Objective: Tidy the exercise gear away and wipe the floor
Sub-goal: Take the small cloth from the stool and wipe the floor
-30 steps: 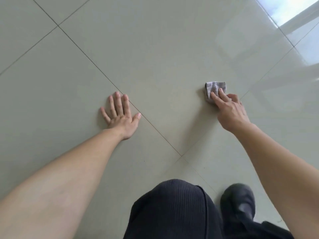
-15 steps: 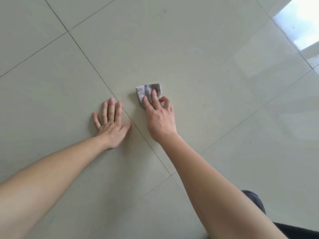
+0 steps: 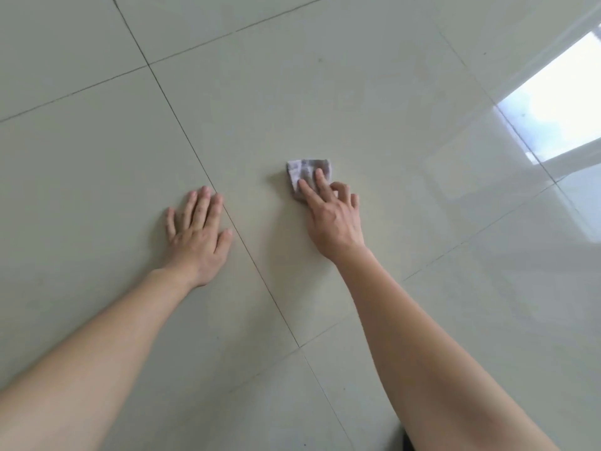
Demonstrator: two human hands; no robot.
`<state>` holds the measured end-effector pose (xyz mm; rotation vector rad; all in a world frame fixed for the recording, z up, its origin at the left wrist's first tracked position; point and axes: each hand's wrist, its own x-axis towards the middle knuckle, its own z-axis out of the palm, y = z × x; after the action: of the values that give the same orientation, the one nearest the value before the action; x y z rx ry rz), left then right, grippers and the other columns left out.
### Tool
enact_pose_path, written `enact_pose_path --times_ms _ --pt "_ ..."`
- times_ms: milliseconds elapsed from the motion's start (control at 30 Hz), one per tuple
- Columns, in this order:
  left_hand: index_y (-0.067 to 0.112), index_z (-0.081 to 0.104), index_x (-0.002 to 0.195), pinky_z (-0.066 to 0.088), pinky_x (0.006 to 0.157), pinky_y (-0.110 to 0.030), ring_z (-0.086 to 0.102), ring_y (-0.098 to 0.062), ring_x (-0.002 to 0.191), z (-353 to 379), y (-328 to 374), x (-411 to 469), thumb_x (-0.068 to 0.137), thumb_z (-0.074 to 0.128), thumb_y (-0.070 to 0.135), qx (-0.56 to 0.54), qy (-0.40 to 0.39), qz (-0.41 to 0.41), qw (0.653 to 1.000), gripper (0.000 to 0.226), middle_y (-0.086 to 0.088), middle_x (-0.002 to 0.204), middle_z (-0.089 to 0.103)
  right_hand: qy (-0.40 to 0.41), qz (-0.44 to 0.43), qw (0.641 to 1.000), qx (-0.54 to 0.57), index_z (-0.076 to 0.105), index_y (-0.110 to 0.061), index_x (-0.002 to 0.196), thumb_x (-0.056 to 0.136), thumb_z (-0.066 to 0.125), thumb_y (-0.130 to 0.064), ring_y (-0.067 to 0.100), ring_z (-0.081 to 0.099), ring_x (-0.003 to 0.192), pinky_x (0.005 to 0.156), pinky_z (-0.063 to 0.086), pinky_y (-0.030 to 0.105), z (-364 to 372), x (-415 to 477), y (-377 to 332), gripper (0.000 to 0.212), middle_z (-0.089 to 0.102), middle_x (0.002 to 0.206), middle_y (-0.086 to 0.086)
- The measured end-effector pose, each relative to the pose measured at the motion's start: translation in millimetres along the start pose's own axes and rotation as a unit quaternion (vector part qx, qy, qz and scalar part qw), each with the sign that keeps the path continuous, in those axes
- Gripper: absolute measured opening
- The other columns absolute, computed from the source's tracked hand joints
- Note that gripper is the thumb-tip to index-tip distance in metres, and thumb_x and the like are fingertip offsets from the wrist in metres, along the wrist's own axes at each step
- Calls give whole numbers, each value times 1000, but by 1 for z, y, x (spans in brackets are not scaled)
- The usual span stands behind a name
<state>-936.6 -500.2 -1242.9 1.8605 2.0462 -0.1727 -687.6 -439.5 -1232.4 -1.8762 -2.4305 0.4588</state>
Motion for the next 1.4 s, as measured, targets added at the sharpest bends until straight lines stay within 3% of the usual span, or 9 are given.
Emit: enact_pose_path --times_ms 167,267,567,733,900,1000,1200,1300,1400 --pt "21 8 156 -6 118 -53 -6 -19 151 -3 12 -6 102 24 39 11 7 -29 999 59 -1 165 -6 71 345 936 8 34 -36 150 94 44 -26 34 35 133 105 28 41 -18 -63 110 58 22 163 2" --pt "23 14 156 3 118 -54 -2 -22 151 0 16 -22 103 28 35 -7 5 -33 999 56 -1 165 -2 81 431 898 30 31 -32 152 95 39 -21 35 32 133 106 25 42 -13 -102 111 58 19 163 6" --pt "15 34 150 21 116 -50 18 -29 148 0 11 -44 100 40 18 -56 50 -32 997 51 -10 162 19 -35 81 993 74 35 -27 149 78 40 -12 34 32 125 103 31 44 30 -138 -63 73 22 162 6" --pt "16 33 151 20 116 -46 15 -25 149 -4 2 -50 101 38 21 -42 29 -48 998 51 -7 162 17 -36 -54 998 -2 39 -33 147 90 42 -13 33 35 131 98 31 41 5 -95 -3 60 24 161 0" --pt "16 31 152 19 119 -39 15 -21 150 -6 -6 -45 99 38 16 -48 6 -34 998 53 -4 163 17 47 377 924 36 33 -33 150 88 47 -15 32 28 139 109 26 37 -32 -53 111 66 19 163 2" --pt "18 33 151 19 118 -36 15 -15 150 -12 -11 -40 98 37 10 -84 -10 -39 996 54 1 163 18 28 480 875 58 24 -28 154 93 44 -19 34 22 141 110 23 40 -41 -31 113 65 11 165 5" --pt "19 46 144 27 117 -38 27 -13 146 -16 -17 -40 96 38 6 -121 15 -51 991 51 4 158 31 -14 109 993 31 29 -33 149 88 43 -10 36 32 128 104 28 40 -10 25 -26 67 15 162 2" --pt "13 54 137 36 109 -40 46 -28 134 -20 -17 -36 93 39 9 -142 68 -79 984 47 -8 146 50 -92 -96 991 0 26 -38 152 88 44 -11 35 33 127 101 32 41 -9 25 -89 71 20 160 0" --pt "4 56 132 39 106 -43 50 -37 125 -23 -17 -30 90 43 1 -147 106 -80 980 44 -19 136 55 -102 -160 982 -16 32 -35 151 93 41 -15 33 28 135 104 29 40 -9 21 -76 61 19 162 -1"
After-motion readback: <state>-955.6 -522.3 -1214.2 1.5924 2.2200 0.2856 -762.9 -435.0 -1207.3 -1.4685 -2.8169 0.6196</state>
